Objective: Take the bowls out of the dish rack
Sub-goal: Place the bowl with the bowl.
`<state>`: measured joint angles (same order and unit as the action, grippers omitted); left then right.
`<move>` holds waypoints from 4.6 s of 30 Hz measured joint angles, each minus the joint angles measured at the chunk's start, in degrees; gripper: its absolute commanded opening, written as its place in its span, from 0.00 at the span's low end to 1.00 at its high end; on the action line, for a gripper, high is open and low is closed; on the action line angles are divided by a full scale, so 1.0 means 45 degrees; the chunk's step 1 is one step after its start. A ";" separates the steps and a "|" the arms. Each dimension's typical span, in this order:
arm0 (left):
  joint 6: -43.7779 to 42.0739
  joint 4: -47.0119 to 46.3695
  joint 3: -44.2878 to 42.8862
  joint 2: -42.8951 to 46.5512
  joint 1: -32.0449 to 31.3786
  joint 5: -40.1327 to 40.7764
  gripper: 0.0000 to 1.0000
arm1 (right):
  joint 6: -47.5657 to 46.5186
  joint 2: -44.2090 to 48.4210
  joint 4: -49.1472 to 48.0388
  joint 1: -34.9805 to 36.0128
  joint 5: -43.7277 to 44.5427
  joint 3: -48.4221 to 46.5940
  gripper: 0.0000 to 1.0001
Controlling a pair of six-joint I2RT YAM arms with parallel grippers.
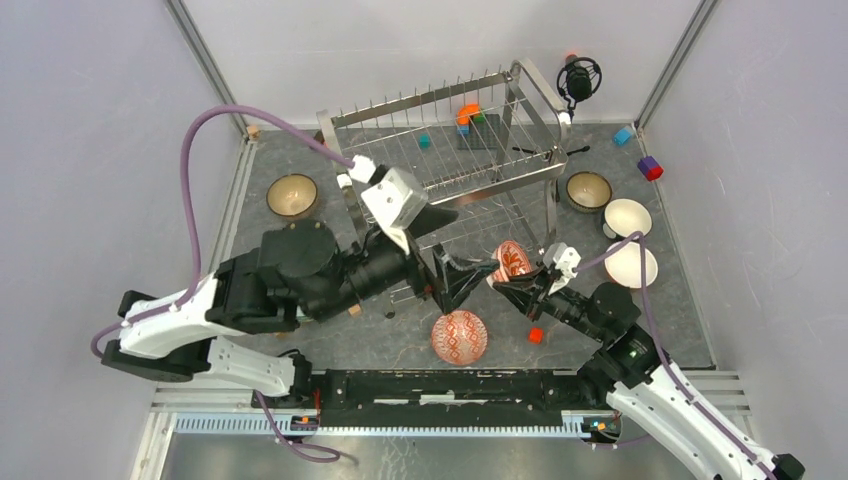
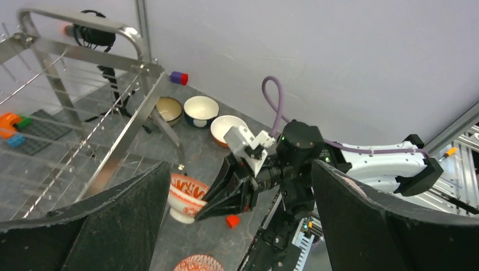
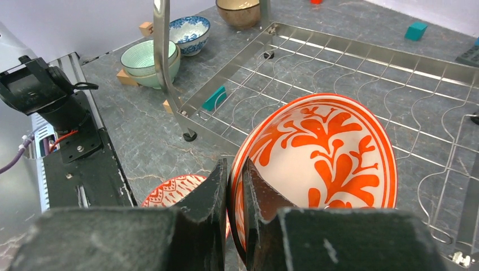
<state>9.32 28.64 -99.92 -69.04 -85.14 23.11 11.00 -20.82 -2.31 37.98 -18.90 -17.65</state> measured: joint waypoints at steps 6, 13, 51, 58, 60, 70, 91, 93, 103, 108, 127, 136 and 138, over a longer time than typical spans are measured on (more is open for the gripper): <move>0.0486 0.0364 0.1457 0.0709 -0.2958 0.4027 1.00 | -0.0481 0.0777 0.1195 0.0015 0.0194 -0.0330 0.00; 0.4051 0.1005 0.6217 0.2720 -0.3774 0.5829 1.00 | -0.0777 0.0316 0.1967 0.0151 0.0233 -0.0583 0.00; 1.1803 0.2390 1.2235 0.7538 -0.3779 0.7436 1.00 | -0.6625 -0.7864 0.4551 1.3668 1.0122 -0.4789 0.00; 1.1837 0.2657 1.2245 0.7485 -0.3779 0.7271 1.00 | -0.7213 -0.8199 0.4750 1.4532 1.0817 -0.4789 0.00; 1.1832 0.2647 1.2245 0.7227 -0.3779 0.7130 1.00 | -0.7310 -0.8199 0.4731 1.4668 1.0885 -0.4789 0.00; 1.1351 0.2545 1.2060 0.4862 -0.3779 0.6324 0.97 | -0.7660 -0.8500 0.4755 1.4994 1.0938 -0.4789 0.00; 1.1298 0.2744 1.1453 0.2628 -0.2652 0.5518 0.61 | -0.7626 -0.9102 0.5304 1.6053 1.1366 -0.4789 0.00; 1.1293 0.2739 1.1453 0.2487 -0.2569 0.5372 0.62 | -0.7626 -0.9102 0.5304 1.6053 1.1375 -0.4789 0.00; 1.1288 0.2560 1.1453 0.1661 -0.2453 0.4682 0.51 | -0.7626 -0.9102 0.5294 1.6062 1.1375 -0.4789 0.00; 1.1278 0.2550 1.1453 0.1496 -0.2453 0.4454 0.38 | -0.7626 -0.9097 0.5294 1.6062 1.1375 -0.4789 0.00; 1.1259 0.2385 1.1516 0.1559 -0.2385 0.4439 0.02 | -0.5629 -0.7912 0.4532 1.6116 1.1103 -0.5421 0.87; 1.1681 0.2633 1.1978 0.2244 -0.2380 0.4838 0.02 | -0.2288 -0.6373 0.3847 1.6058 1.4192 -0.6178 0.90; 1.1939 0.2676 1.2128 0.2375 -0.2346 0.4906 0.02 | -0.1491 -0.6144 0.3827 1.5742 1.4882 -0.6494 0.88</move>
<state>63.05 40.69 -45.34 -58.35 -95.70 45.19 4.29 -48.47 14.92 108.81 48.07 -46.87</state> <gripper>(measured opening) 0.063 0.901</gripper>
